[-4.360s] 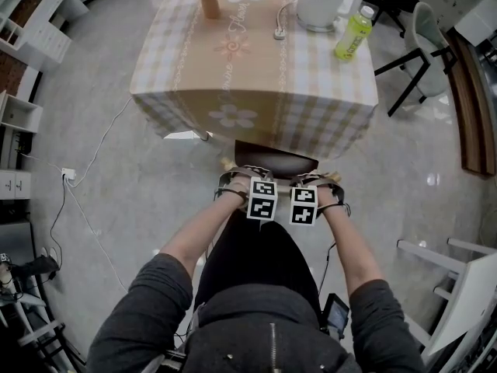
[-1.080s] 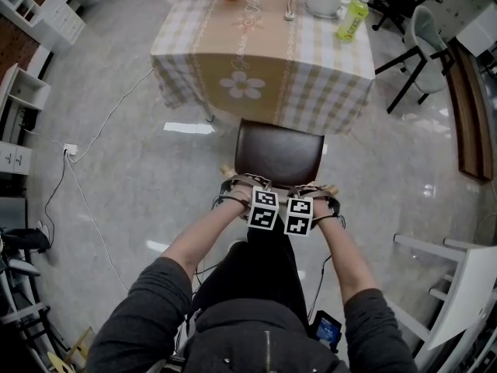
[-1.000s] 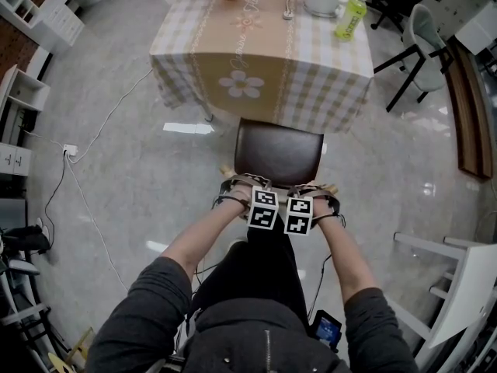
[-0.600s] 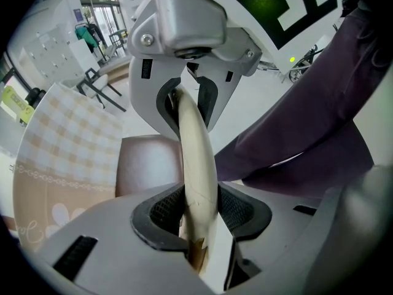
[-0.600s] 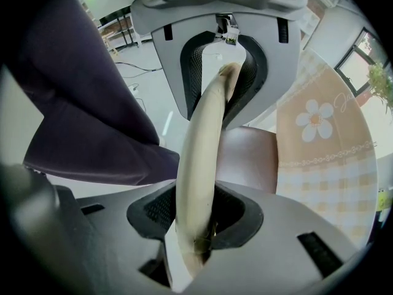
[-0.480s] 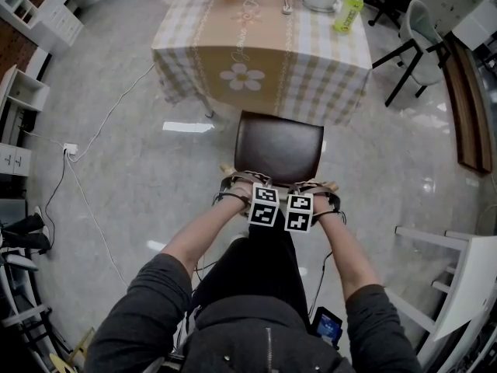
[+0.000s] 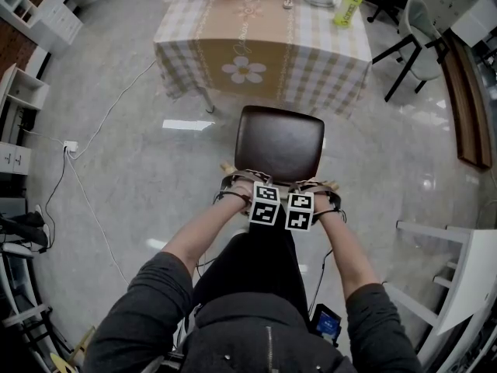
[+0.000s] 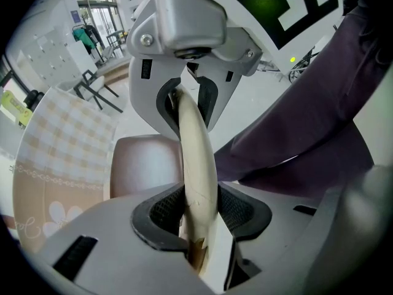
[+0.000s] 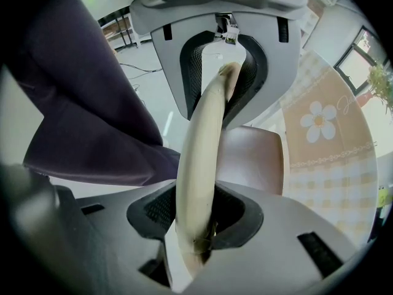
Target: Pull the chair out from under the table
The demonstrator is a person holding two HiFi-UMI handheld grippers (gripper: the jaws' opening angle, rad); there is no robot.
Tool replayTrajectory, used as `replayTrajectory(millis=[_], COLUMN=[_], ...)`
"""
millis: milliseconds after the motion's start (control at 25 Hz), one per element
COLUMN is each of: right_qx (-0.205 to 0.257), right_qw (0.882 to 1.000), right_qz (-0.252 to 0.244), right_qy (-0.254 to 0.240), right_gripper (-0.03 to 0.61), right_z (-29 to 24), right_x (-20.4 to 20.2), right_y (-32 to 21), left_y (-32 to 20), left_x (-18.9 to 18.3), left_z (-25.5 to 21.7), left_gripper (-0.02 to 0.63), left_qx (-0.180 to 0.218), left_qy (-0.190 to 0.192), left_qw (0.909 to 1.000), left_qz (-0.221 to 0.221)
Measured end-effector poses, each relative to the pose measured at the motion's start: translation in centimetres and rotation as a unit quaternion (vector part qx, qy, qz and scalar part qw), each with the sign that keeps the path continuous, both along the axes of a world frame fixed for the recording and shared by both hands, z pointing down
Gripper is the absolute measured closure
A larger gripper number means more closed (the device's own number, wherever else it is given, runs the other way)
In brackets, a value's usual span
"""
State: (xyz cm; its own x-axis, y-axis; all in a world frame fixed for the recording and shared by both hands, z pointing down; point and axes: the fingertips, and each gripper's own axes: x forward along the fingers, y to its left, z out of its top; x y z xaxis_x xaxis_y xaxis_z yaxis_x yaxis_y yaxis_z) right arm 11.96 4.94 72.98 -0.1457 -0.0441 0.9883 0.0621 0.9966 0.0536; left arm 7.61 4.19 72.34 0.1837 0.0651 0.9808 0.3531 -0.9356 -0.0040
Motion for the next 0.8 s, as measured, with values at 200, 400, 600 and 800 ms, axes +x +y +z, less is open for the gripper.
replayTrajectory(millis=[200, 400, 600, 800], right_qx=[0.000, 0.002, 0.004, 0.013], right_qw=[1.000, 1.000, 1.000, 1.000], right_qz=[0.001, 0.000, -0.001, 0.005], right_qy=[0.000, 0.003, 0.004, 0.005], right_gripper=[0.445, 0.445, 0.445, 0.445], right_z=[0.1, 0.4, 0.4, 0.3], right_x=[-0.2, -0.2, -0.4, -0.5], right_y=[1.3, 2.8, 4.4, 4.5], left_y=[1.3, 2.8, 4.4, 4.6], left_x=[-0.2, -0.4, -0.5, -0.5], left_z=[0.1, 0.3, 0.3, 0.3], left_gripper=[0.454, 0.454, 0.454, 0.454], left_qx=[0.000, 0.002, 0.001, 0.005], left_qy=[-0.001, -0.006, -0.006, -0.003], left_qw=[1.0000, 1.0000, 1.0000, 0.9999], left_qz=[0.000, -0.001, -0.002, -0.012])
